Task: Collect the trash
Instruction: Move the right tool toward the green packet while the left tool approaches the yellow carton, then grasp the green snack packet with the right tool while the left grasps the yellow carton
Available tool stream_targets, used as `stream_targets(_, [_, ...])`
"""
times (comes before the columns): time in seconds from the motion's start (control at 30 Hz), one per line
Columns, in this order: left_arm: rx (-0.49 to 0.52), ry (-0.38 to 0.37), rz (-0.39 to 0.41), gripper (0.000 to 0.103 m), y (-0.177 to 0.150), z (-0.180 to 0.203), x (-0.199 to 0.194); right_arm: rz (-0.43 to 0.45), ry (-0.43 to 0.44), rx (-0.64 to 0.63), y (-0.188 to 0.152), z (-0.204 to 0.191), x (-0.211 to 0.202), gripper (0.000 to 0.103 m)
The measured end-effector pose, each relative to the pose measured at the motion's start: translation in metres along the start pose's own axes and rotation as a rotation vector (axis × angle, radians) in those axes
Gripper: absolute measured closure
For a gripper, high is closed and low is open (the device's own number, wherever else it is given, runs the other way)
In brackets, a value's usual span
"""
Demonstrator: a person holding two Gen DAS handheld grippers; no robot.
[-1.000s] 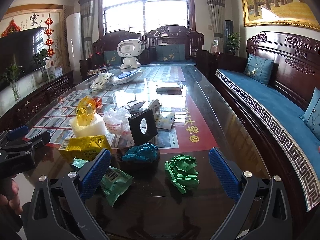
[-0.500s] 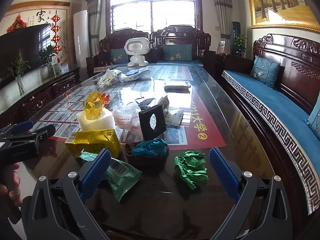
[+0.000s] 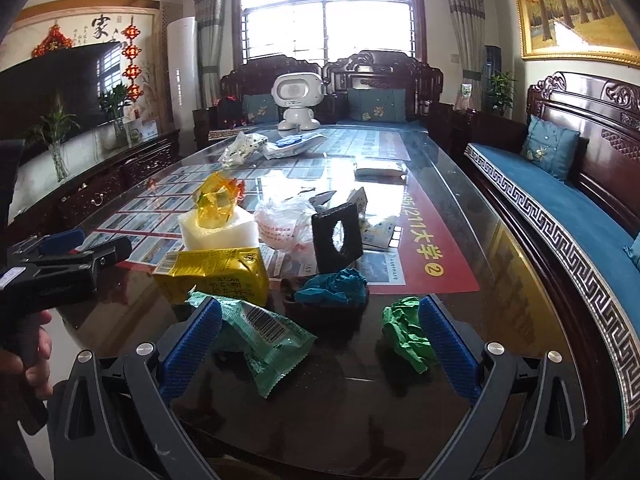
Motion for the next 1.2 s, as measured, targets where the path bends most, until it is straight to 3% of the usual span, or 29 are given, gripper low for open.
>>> stream_targets(0.1, [-0.011,-0.008,-0.019,0.004,-0.003,-0.005,0.004,-0.004,0.061,-0.047,-0.007,-0.013,0.006,0.008])
stream_targets(0.23, [0.006,-0.011,-0.053,0.004,-0.007,-0.007,0.008,-0.007,0.054,-0.179,-0.013,-0.037,0.02,0.008])
stream_targets(0.57, [0.062,-0.023,-0.068,0.004,-0.013,-0.013,0.017,-0.097,0.111,-0.329,-0.021,-0.07,0.064,0.008])
stream_targets(0.67, [0.069,-0.051,-0.066,0.004,-0.016,-0.013,0.022,-0.124,0.122,-0.342,-0.027,-0.073,0.071,0.025])
stream_targets(0.7, [0.075,-0.063,-0.066,0.004,-0.017,-0.012,0.023,-0.14,0.124,-0.344,-0.03,-0.073,0.074,0.035])
stream_targets(0.77, [0.084,-0.087,-0.058,0.004,-0.018,-0.009,0.025,-0.136,0.128,-0.331,-0.031,-0.07,0.073,0.039])
stream_targets(0.8, [0.09,-0.099,-0.052,0.004,-0.019,-0.007,0.027,-0.133,0.14,-0.318,-0.031,-0.068,0.072,0.051])
stream_targets(0.83, [0.097,-0.111,-0.051,0.004,-0.019,-0.005,0.028,-0.136,0.156,-0.3,-0.03,-0.066,0.072,0.055])
stream_targets(1.03, [0.139,-0.208,-0.079,0.004,-0.025,0.009,0.049,-0.153,0.224,-0.141,-0.024,-0.043,0.067,0.068])
stream_targets(1.2, [0.261,-0.26,-0.07,0.004,-0.027,0.028,0.065,-0.151,0.282,-0.04,-0.018,-0.03,0.055,0.069])
Point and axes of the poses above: each gripper's, at about its wrist camera, not at the fingertips, and x roughly the way its jaws point, z to its right, y to its top, the point moved 2 cm from there along x, roughly the way its jaws point, and after that the axes turned 7 degrees about z, right-handed, at the moved point
